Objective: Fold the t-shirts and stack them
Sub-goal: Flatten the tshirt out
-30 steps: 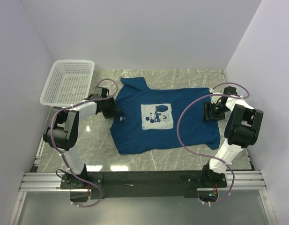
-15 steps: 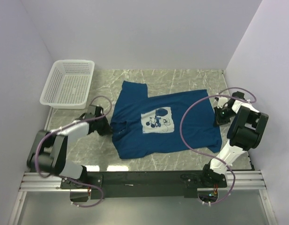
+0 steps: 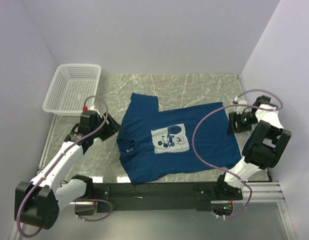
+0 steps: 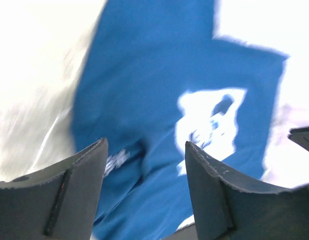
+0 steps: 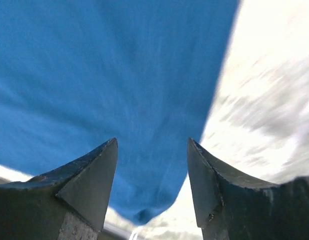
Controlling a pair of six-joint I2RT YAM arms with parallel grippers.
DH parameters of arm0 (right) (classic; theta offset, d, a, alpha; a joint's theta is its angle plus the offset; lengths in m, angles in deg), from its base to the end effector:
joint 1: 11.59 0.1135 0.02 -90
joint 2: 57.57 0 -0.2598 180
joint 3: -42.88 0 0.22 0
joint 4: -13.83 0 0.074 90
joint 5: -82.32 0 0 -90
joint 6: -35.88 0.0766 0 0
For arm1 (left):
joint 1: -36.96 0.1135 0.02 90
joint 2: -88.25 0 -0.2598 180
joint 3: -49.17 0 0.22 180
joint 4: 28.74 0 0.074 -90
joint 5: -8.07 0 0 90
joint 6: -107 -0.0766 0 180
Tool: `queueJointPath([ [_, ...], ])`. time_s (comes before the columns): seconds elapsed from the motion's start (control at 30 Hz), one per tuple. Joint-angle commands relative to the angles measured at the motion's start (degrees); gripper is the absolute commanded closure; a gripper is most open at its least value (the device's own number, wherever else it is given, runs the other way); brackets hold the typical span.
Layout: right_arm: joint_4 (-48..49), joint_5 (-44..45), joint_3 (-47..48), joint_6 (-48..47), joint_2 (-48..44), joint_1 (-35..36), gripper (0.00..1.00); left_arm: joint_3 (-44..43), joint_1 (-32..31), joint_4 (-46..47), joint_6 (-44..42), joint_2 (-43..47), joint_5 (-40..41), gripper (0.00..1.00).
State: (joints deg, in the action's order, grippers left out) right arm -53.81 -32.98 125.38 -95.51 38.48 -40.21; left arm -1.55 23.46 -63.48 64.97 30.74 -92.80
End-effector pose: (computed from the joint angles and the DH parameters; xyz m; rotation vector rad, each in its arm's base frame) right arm 0.2643 -0.1069 0.1787 -0.3517 2.7169 0.3825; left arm 0.2014 -0.0632 0.2077 -0.6132 2.3238 -0.7488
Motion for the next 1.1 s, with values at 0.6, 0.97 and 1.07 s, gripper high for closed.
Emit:
queueJointPath([
  [0.6, 9.2, -1.3, 47.1, 33.5, 37.9, 9.5, 0.36, -66.3, 4.9, 7.2, -12.9, -71.3, -15.8, 0.28],
  [0.97, 2.9, -2.1, 54.4, 31.6, 43.1, 10.3, 0.45, -67.2, 5.0, 4.9, -13.9, -73.4, -15.7, 0.23],
  [1.07, 0.0, -2.9, 56.6, 30.8, 44.3, 10.4, 0.51, -65.9, 5.1, 4.7, -14.3, -72.0, -15.6, 0.23],
])
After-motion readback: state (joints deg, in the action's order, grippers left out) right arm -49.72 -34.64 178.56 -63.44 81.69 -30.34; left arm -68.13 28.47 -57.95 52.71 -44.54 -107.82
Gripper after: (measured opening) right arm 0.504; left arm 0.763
